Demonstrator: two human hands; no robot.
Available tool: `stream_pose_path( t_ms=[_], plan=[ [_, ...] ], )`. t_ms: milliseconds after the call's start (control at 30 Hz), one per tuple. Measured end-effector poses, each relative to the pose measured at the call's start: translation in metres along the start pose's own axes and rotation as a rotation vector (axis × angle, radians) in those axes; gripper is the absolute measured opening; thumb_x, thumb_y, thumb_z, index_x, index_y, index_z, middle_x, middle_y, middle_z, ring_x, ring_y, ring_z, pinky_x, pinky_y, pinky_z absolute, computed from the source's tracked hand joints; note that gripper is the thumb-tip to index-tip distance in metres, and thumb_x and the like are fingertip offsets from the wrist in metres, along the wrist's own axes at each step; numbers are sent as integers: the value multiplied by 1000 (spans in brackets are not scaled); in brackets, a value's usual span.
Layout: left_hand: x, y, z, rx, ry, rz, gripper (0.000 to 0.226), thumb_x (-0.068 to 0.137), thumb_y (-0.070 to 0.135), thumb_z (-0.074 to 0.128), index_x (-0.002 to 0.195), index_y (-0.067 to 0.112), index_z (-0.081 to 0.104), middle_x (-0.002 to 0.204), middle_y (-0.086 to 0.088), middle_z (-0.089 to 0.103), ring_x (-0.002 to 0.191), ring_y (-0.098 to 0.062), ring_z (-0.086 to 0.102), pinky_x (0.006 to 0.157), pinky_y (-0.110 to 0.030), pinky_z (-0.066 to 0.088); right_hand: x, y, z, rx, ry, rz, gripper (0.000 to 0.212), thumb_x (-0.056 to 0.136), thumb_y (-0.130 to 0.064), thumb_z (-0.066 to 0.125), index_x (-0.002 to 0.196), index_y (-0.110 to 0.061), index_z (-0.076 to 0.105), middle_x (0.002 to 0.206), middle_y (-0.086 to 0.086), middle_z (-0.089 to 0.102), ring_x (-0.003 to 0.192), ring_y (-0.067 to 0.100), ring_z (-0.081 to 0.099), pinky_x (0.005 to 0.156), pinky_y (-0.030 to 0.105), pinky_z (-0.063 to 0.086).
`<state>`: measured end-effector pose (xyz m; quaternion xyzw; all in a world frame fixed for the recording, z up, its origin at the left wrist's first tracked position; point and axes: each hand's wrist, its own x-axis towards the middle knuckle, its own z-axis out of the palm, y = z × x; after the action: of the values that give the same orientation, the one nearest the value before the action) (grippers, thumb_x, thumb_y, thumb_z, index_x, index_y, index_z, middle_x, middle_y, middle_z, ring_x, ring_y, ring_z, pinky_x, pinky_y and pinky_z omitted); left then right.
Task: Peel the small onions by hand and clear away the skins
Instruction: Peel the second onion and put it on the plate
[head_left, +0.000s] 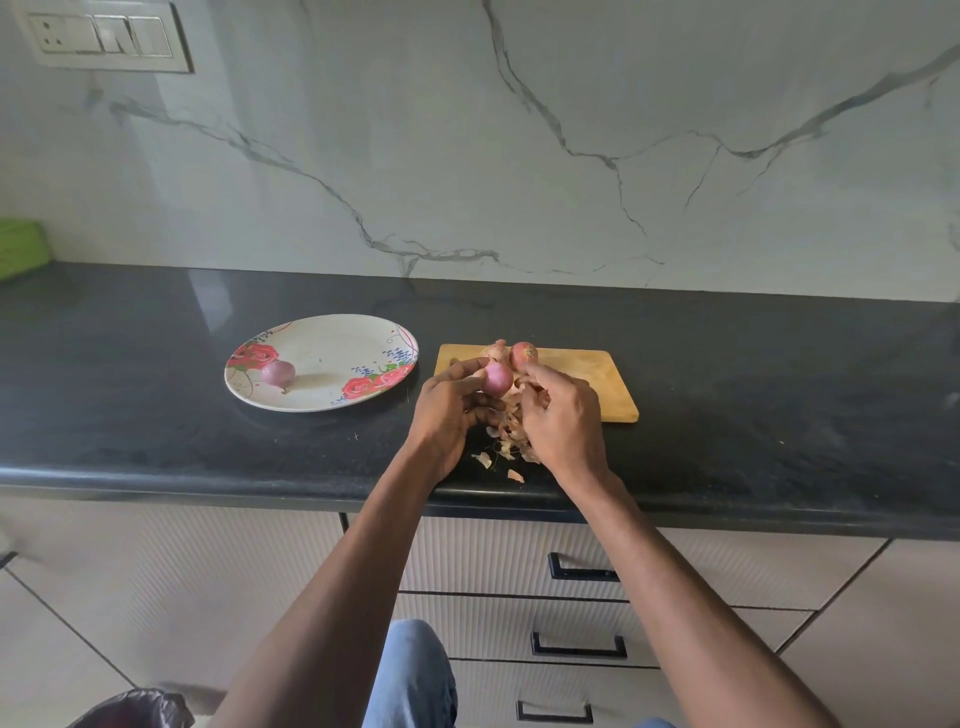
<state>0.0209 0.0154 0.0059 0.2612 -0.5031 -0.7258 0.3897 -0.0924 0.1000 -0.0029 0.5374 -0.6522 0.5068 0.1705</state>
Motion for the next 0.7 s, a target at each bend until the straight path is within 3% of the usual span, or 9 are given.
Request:
stream_pose_path(
  t_ms=[133,267,367,467,533,700],
  plan=[
    [1,0,0,5,1,6,24,101,2,47,112,5,68,91,-14,72,69,-19,65,62,-30,55,2,0,0,5,25,2,19,83,0,74,101,-4,78,100,6,77,88,16,71,82,35,59],
    [1,-2,2,22,-14,19,25,100,2,48,112,7,69,95,-14,72,70,-20,64,60,-30,53,4,3,-1,76,1,83,33,85,0,73,117,-9,73,106,0,76,90,11,71,82,19,56],
    [-1,-1,4,35,-16,40,27,100,0,47,112,7,69,97,-14,71,69,-18,64,58,-28,53,5,4,-1,69,30,91,25,85,0,72,108,-7,77,105,4,76,94,15,71,85,25,57],
    [-1,-2,5,67,-33,54,28,99,-1,47,110,9,70,93,-12,72,71,-20,64,59,-29,53,5,4,-1,122,-21,205,19,92,-22,73,106,-12,79,93,1,78,81,17,71,73,35,58],
    [-1,-3,6,83,-50,62,28,98,-1,48,108,12,71,94,-9,73,75,-19,66,64,-30,54,6,5,-2,157,-53,255,20,91,-28,74,102,-13,81,87,-1,78,77,15,70,69,37,55],
    [-3,-5,7,103,-84,107,23,96,5,61,115,11,73,103,-11,76,93,-22,73,82,-33,57,7,5,-4,263,-60,322,17,88,-28,78,93,-12,82,79,-5,77,75,10,70,63,23,53]
  ],
)
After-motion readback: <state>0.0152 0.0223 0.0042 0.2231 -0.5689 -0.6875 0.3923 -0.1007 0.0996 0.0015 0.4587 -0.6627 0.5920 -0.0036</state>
